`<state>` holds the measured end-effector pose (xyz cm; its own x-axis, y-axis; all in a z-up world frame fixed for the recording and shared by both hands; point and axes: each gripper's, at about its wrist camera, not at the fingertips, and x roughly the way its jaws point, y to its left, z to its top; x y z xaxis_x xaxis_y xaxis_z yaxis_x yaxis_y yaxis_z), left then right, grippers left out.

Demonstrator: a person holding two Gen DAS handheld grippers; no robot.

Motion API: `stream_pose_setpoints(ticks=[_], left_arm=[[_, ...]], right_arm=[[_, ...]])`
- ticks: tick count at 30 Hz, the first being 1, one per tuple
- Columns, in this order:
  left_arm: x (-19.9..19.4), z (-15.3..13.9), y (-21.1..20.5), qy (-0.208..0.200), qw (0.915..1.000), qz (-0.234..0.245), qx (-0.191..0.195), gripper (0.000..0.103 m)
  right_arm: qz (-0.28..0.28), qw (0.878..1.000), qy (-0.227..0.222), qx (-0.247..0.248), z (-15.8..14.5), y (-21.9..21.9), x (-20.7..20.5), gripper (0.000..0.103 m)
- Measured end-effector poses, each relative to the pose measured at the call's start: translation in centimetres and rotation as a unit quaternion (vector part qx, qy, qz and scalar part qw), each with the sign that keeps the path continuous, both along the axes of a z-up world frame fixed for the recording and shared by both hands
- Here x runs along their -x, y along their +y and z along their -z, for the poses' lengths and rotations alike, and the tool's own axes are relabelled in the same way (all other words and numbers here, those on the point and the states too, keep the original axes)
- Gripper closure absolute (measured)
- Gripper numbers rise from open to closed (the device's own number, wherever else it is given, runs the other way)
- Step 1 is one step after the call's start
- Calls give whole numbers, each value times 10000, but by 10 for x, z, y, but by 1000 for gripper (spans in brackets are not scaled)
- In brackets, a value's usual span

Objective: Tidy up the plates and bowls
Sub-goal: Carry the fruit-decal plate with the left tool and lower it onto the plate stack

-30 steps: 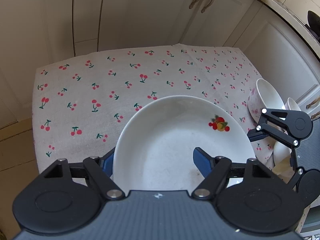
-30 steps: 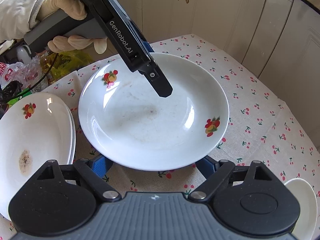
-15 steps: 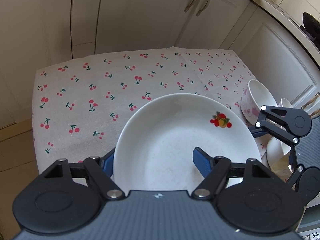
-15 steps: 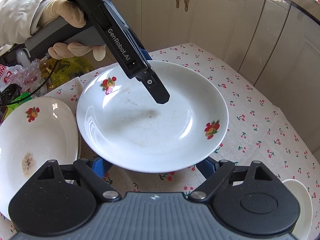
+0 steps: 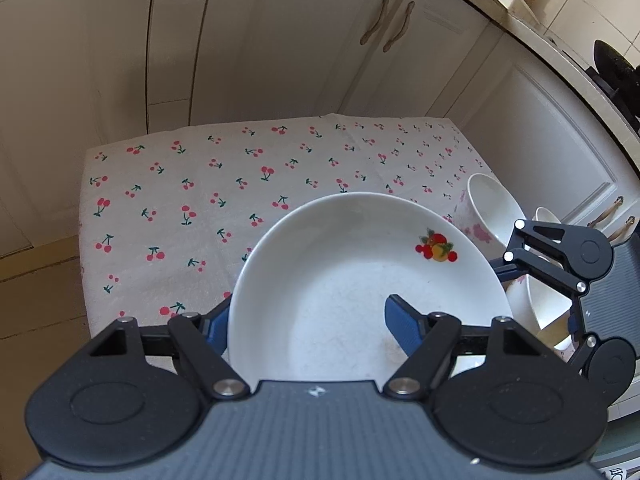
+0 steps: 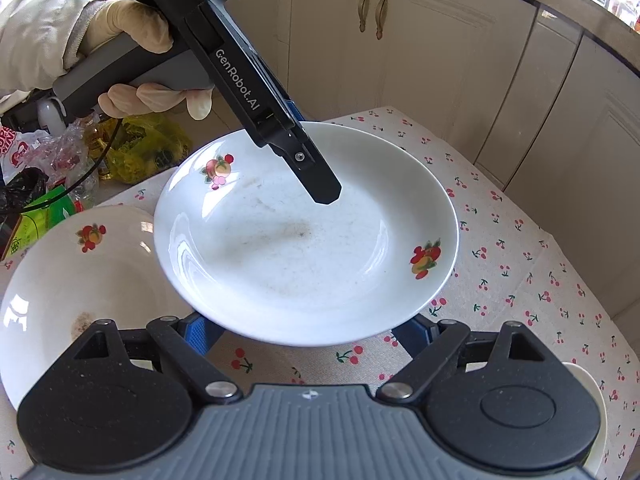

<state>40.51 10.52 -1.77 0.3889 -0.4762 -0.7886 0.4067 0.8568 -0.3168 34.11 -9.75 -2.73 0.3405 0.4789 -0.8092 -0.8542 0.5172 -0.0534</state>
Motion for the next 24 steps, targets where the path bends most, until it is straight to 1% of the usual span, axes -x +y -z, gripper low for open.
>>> stream_pose_setpoints(ticks=[6,13,18,24], left_arm=[[24,-17,1,-150,9999,-35,44,27],[72,-27,1,-245,9997,-76,27,27],[110,-26,2,-235,9997,-96,42,27],[149,-15,-1,-175,9998,-52,41,27]], right_arm=[[-38,9999,-114,-50,-16,-1,21,11],[-69,9998,-123,-121,-29,-1,61,11],[-74,9998,-68,-173,-29,-2,99,11],[-55,9998,63,-198,-22,-7,138,11]])
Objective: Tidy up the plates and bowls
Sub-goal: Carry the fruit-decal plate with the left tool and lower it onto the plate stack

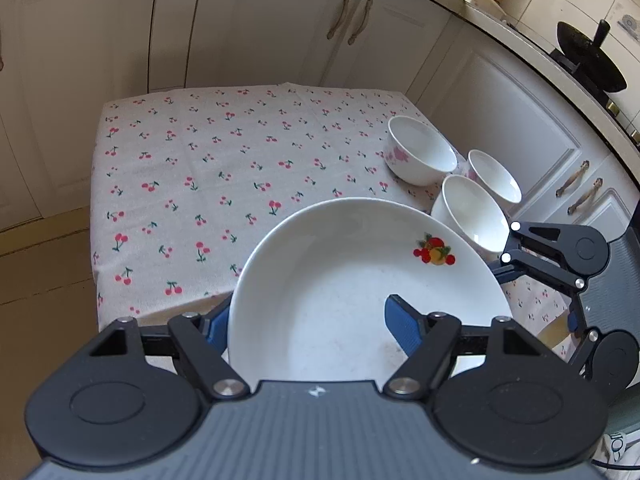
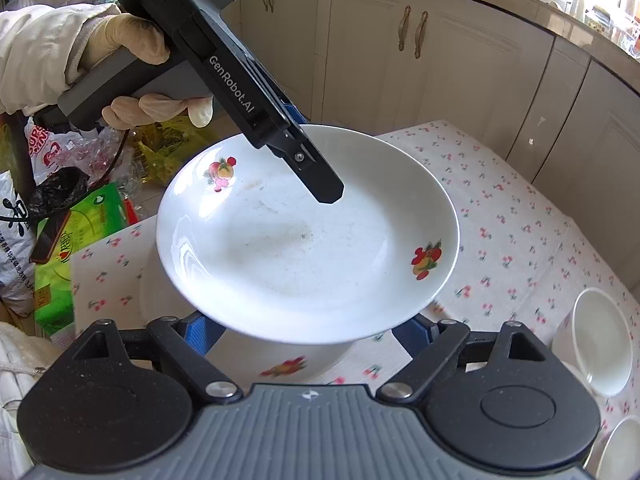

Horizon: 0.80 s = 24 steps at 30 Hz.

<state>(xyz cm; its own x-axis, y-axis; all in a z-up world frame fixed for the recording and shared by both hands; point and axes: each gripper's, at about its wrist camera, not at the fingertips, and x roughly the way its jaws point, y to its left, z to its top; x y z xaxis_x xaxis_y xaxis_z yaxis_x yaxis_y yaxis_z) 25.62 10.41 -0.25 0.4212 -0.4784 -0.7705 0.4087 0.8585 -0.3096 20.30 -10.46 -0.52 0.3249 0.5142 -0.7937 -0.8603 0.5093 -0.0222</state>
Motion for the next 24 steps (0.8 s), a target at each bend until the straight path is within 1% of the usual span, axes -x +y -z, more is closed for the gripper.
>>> stream_pose_setpoints(ticks=[4,10,15,19,24], left_arm=[[14,11,-2,110,9999,-3,85,27],[23,26,-6,225,9997,3,42,27],[24,34,-9,303,9995,24,-42,27],[22,38,-12,320,9993,68,-173,27],[21,38,-13,315,9991,116,-251,27]], right_arm=[[41,10000,67,61,7,-2,18,11],[122,9997,150,153,16,-3,30,12],[202,9995,165,190,18,-4,34,12],[165,9995,71,268,18,-3,39,12],[145,9993,41,329,19,0,41,12]])
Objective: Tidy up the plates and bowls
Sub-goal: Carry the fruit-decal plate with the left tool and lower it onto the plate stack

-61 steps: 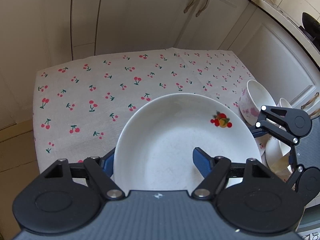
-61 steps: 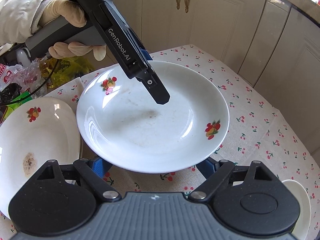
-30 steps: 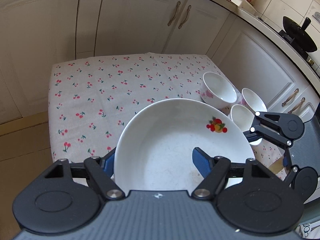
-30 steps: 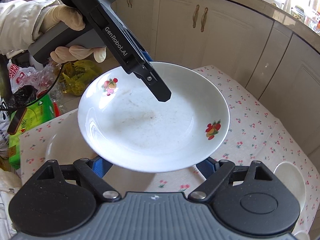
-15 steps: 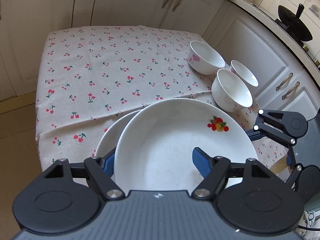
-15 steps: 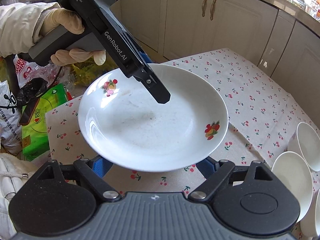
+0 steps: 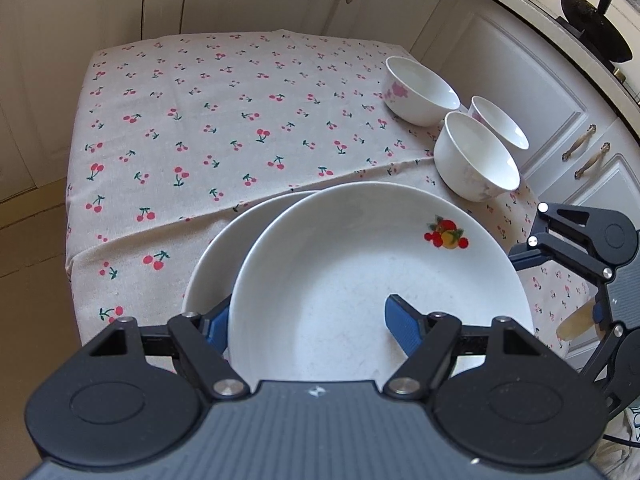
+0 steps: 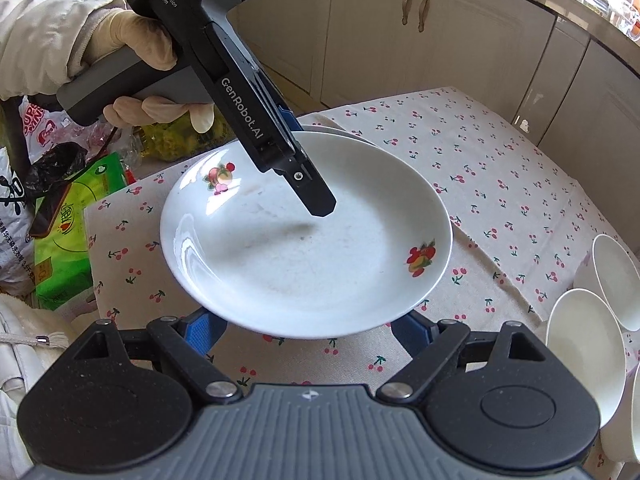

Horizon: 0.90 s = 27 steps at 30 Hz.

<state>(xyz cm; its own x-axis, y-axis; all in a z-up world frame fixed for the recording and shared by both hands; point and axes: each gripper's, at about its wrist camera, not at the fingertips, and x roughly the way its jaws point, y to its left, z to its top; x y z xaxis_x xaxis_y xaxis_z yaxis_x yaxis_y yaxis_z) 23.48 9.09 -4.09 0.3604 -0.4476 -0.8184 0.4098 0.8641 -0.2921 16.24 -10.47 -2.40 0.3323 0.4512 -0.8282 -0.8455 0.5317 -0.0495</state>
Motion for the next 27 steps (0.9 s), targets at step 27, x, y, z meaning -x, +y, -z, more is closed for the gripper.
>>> stream_pose_setpoints(ticks=[27], left_arm=[[0,-5,-15,224,9948,539,-839,24]], right_arm=[[97,9999,20,-112,-5,-5,5,11]])
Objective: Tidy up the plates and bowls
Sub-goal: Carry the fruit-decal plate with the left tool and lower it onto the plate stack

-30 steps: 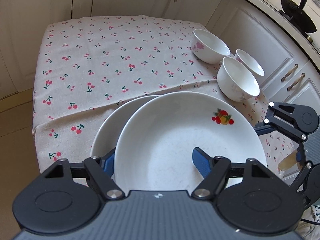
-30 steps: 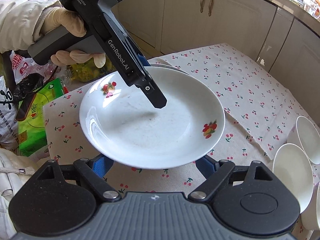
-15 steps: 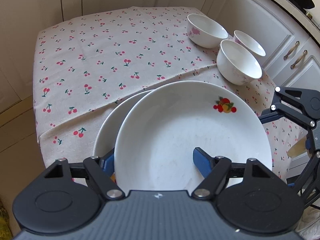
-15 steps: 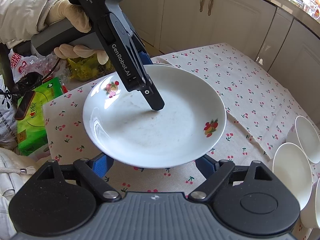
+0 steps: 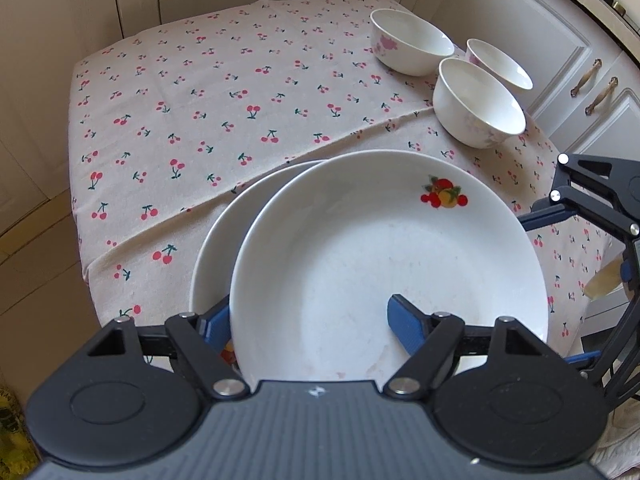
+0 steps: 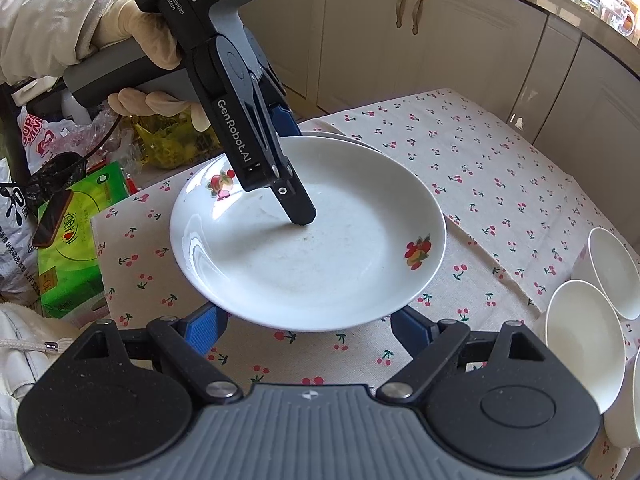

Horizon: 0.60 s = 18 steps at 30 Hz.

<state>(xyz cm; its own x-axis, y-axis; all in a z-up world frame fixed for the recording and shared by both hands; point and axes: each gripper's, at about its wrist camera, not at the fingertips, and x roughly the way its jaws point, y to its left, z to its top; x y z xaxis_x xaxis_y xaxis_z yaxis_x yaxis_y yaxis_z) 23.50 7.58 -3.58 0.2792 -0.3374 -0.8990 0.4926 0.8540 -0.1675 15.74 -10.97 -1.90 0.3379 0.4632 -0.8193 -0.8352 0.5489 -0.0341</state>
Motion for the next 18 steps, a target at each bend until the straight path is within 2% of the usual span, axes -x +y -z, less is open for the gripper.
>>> stream_pose_setpoints(ticks=[18], left_arm=[[4,-4,7,84,10000,-41,-17,23]], right_arm=[[0,10000,-50,-32,-2,0,4,11]])
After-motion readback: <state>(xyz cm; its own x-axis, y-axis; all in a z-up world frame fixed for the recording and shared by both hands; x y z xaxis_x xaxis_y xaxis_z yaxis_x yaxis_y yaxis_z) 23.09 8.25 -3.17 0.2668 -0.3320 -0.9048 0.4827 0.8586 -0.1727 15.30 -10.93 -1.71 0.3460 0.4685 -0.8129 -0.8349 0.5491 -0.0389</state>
